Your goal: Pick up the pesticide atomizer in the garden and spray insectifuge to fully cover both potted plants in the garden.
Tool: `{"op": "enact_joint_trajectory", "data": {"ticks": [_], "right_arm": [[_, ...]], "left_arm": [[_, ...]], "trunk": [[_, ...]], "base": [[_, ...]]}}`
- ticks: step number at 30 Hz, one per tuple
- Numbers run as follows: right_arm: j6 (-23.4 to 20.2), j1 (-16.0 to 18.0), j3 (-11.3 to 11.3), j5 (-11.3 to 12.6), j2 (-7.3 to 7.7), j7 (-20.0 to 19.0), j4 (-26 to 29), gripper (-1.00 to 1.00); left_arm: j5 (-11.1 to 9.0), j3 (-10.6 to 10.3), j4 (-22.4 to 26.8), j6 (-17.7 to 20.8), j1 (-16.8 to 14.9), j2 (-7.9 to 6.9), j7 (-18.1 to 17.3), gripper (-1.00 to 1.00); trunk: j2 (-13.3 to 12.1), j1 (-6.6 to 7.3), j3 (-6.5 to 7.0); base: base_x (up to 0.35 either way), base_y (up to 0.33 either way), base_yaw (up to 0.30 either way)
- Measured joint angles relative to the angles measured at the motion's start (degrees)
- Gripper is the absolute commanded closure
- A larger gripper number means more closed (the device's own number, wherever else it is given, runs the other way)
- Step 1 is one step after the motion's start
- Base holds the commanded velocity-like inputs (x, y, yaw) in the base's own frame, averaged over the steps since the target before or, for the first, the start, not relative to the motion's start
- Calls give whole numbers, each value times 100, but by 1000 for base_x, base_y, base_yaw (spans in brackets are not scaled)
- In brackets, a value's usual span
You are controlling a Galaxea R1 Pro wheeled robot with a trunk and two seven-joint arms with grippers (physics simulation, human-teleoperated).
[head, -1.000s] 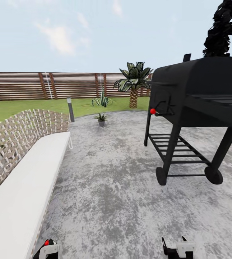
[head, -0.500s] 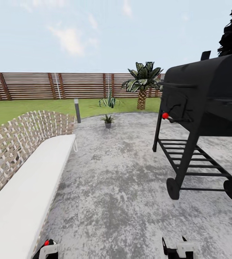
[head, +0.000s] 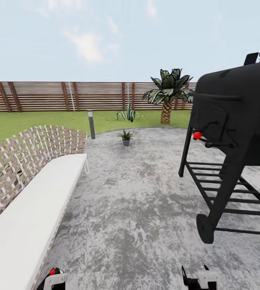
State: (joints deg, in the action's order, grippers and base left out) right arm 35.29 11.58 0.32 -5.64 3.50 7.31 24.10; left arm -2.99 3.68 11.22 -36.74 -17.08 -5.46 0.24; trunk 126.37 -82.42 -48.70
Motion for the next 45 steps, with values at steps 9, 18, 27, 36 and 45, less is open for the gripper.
{"op": "enact_joint_trajectory", "data": {"ticks": [9, 18, 27, 36, 45], "right_arm": [[-2, 1, 0, 0, 0, 0, 1, -100], [-3, 1, -3, 0, 1, 6, 2, -100], [0, 0, 0, 0, 1, 1, 2, -100], [4, -1, -16, 8, 1, 13, 23, -100], [6, -1, -17, 8, 1, 9, 23, -100]], "left_arm": [[3, -1, -1, -1, 1, 6, -4, 100], [4, 0, -2, -1, -1, 9, -5, 100], [4, 0, -2, -1, -2, 7, -5, 100], [4, 0, -2, -1, -2, 8, -5, 100], [3, 1, -2, -1, -1, 7, -5, 100]], "trunk": [[0, 0, 17], [0, 0, 17], [0, 0, 17], [0, 0, 17], [0, 0, 17]], "base": [[340, -16, 221], [340, 0, 11], [340, 0, 0], [340, 0, 0], [340, 0, 0]]}}
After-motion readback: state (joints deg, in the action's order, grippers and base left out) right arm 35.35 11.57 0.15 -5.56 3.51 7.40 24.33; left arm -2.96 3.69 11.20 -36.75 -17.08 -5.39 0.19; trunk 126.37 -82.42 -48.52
